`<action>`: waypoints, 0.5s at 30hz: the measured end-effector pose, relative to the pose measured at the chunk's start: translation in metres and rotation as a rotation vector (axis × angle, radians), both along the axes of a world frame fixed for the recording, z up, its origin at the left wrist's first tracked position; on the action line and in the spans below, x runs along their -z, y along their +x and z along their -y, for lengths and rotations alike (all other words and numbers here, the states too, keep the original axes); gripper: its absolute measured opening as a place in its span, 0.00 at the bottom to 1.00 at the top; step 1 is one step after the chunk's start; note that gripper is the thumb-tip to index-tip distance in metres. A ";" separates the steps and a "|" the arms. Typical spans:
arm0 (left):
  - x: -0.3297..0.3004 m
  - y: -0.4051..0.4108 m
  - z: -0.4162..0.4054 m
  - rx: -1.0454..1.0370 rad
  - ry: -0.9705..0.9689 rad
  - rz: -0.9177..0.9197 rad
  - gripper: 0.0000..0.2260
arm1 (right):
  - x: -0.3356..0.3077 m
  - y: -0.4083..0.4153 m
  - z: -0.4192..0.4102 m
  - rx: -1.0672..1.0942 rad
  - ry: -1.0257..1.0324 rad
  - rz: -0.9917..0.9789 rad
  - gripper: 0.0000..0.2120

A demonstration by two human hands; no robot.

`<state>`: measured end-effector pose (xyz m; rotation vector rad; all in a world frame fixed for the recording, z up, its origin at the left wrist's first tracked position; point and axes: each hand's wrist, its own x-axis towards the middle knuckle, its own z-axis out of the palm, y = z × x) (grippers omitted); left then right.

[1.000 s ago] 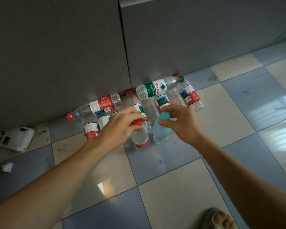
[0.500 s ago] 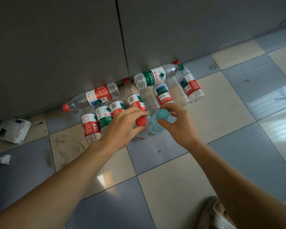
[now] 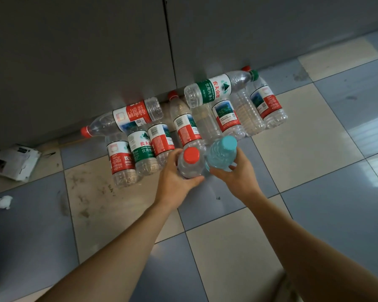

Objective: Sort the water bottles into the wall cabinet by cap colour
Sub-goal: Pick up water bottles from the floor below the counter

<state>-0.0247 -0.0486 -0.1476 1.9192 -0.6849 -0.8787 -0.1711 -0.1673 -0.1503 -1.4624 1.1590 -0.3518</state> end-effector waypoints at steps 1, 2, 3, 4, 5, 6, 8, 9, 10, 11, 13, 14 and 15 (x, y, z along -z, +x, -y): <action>0.003 -0.003 0.002 -0.036 -0.014 -0.007 0.33 | 0.002 0.001 0.000 0.012 0.008 0.016 0.31; 0.006 -0.007 0.003 -0.068 -0.024 -0.015 0.32 | 0.006 0.003 0.001 0.017 0.008 0.024 0.30; 0.009 -0.009 0.005 -0.090 -0.032 -0.021 0.32 | 0.009 0.004 0.000 0.023 0.002 0.026 0.30; 0.010 -0.011 0.005 -0.105 -0.039 -0.027 0.32 | 0.011 0.004 0.000 0.030 -0.005 0.024 0.30; 0.011 -0.012 0.006 -0.118 -0.042 -0.028 0.31 | 0.011 0.006 0.000 0.034 -0.013 0.020 0.30; 0.010 -0.012 0.006 -0.128 -0.041 -0.022 0.30 | 0.010 0.007 0.001 0.034 -0.016 0.014 0.30; 0.005 -0.011 0.007 -0.143 -0.024 -0.004 0.27 | 0.007 0.008 0.003 0.031 -0.011 -0.005 0.29; 0.001 -0.010 0.008 -0.153 -0.015 -0.001 0.26 | 0.003 0.008 0.005 0.026 -0.010 -0.012 0.29; -0.004 -0.008 0.008 -0.165 -0.008 -0.001 0.26 | -0.001 0.008 0.007 0.020 -0.006 -0.014 0.29; -0.011 -0.007 0.008 -0.177 -0.003 -0.006 0.27 | -0.007 0.007 0.009 0.013 -0.001 -0.010 0.29; -0.028 -0.002 0.007 -0.197 0.001 -0.017 0.28 | -0.024 0.009 0.013 -0.008 -0.002 -0.007 0.30; -0.039 0.001 0.005 -0.208 0.001 -0.018 0.29 | -0.035 0.010 0.014 -0.021 -0.006 -0.007 0.30; -0.051 0.004 0.004 -0.219 0.003 -0.017 0.30 | -0.047 0.013 0.014 -0.032 -0.007 -0.003 0.30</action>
